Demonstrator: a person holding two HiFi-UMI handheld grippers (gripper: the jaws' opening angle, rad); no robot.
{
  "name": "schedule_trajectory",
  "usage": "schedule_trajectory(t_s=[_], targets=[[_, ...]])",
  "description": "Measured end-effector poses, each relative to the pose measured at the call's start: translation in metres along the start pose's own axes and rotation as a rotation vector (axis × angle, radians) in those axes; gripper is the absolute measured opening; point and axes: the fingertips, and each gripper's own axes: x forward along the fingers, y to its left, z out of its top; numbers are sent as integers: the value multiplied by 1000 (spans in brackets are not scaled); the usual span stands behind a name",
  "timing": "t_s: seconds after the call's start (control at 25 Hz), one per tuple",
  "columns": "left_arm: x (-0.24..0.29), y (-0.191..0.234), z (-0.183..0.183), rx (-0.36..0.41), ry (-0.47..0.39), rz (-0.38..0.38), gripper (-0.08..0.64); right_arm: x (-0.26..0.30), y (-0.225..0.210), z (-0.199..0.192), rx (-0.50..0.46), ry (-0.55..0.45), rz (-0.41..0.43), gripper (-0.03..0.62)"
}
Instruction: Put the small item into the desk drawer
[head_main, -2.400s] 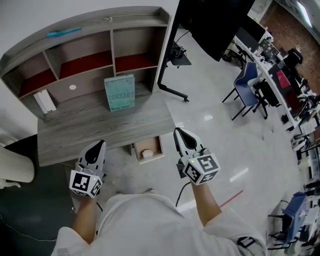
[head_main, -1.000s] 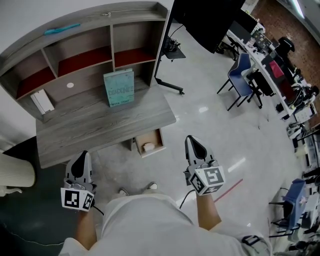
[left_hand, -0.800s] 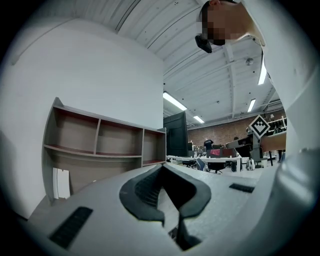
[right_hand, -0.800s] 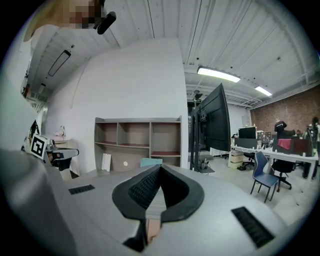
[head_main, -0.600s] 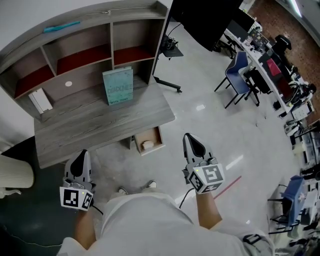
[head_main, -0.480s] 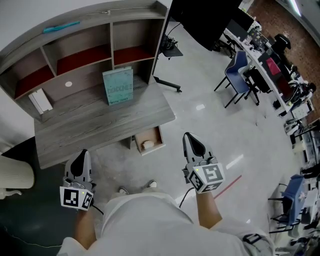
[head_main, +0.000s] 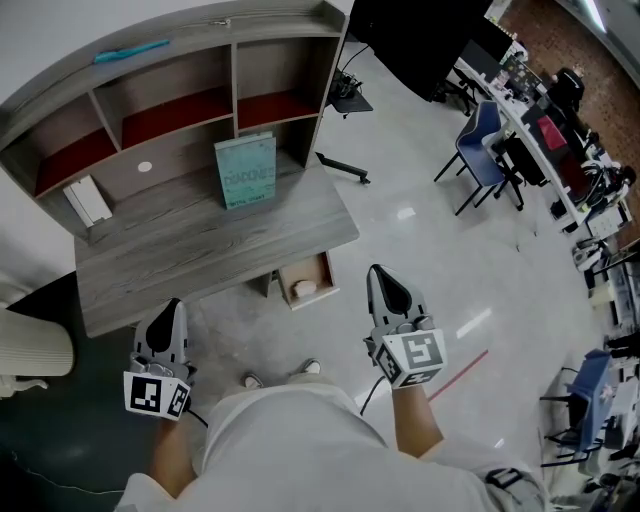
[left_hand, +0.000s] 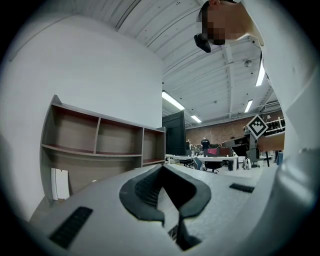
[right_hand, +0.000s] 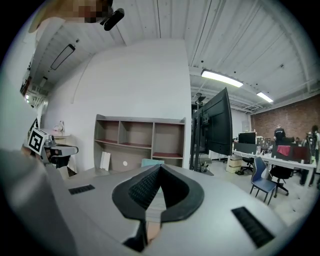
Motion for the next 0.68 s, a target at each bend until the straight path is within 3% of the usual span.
schedule_trajectory(t_s=[0.68], targets=[[-25, 33, -6, 7, -12, -12, 5, 6, 43, -5, -4, 3, -25, -3]])
